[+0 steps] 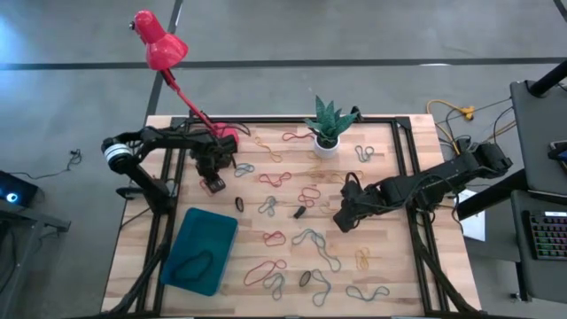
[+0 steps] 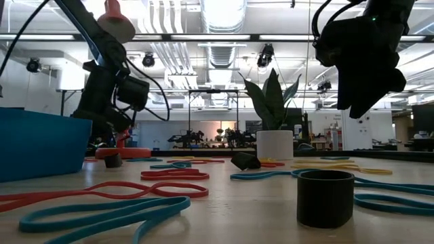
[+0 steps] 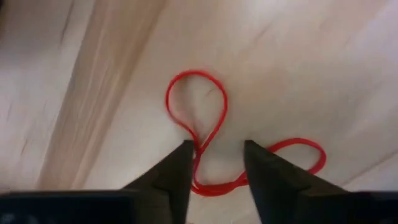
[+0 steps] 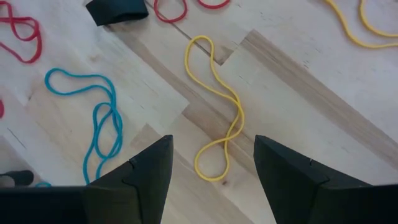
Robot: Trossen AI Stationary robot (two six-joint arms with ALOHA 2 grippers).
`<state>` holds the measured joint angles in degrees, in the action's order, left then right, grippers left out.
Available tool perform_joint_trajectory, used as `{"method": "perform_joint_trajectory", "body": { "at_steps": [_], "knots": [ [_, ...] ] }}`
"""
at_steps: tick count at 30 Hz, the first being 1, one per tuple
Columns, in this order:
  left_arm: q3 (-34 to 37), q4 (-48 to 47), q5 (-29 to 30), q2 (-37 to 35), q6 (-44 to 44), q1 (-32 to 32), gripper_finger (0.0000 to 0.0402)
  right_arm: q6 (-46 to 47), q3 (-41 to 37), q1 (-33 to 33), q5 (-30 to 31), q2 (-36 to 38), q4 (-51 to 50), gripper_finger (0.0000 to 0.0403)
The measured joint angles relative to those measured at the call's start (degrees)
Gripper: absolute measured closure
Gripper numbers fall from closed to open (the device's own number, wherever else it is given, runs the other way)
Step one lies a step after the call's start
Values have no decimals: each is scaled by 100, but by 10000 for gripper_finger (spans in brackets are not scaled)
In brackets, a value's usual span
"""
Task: Pick and place rubber bands into bin
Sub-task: Put the red rubber band into the blue bin
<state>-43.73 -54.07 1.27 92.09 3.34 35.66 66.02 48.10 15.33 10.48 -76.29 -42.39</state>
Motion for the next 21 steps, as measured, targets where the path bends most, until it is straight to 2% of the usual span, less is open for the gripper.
{"method": "perform_joint_trajectory", "body": {
  "at_steps": [4, 8, 13, 16, 19, 21],
  "knots": [
    [17, 99, -44, 9, 208, 2, 355, 0, 0, -2, 4, 0, 12, 193],
    [26, 125, -254, 41, 333, 13, 395, 0, 0, -2, 4, 0, 19, 193],
    [25, 123, -428, -84, 229, 15, 401, -21, 0, -2, 19, 0, 41, 193],
    [50, 140, -550, -433, -109, -25, 401, -24, 0, -2, 46, 0, 64, 193],
    [-16, 451, -1233, -1049, -599, -93, 401, -54, 0, -2, 162, 0, 91, 193],
    [-64, 341, -1719, -1600, -913, -120, 401, -123, 0, -15, 199, 0, 96, 193]
  ]
}}
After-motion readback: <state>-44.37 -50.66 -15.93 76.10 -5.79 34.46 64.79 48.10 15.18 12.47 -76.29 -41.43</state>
